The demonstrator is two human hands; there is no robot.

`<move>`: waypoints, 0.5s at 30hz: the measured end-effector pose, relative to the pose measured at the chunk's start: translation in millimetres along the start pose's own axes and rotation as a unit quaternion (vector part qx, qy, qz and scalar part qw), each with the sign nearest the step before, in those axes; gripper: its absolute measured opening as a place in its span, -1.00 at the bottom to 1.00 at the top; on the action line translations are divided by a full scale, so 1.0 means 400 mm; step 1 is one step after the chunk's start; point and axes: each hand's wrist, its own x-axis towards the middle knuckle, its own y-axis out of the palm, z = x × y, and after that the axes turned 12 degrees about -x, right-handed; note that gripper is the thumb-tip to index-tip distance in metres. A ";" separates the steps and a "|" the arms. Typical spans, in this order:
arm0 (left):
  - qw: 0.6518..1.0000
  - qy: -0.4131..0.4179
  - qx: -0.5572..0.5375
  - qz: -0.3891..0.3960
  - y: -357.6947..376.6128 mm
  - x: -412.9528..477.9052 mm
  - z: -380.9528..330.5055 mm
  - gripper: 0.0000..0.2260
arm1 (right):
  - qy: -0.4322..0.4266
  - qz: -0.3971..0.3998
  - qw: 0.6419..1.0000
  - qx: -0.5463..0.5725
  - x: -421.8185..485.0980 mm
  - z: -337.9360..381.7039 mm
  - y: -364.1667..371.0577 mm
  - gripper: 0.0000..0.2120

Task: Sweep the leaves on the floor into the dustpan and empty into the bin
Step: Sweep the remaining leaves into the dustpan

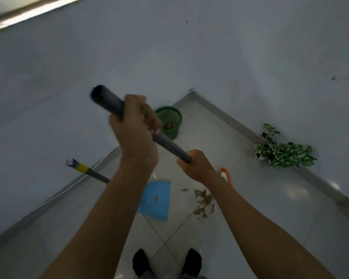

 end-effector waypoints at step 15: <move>0.990 -0.133 0.033 0.045 -0.089 -0.052 0.140 -0.72 | 0.138 -0.105 0.985 0.010 -0.096 -0.169 0.092 -0.57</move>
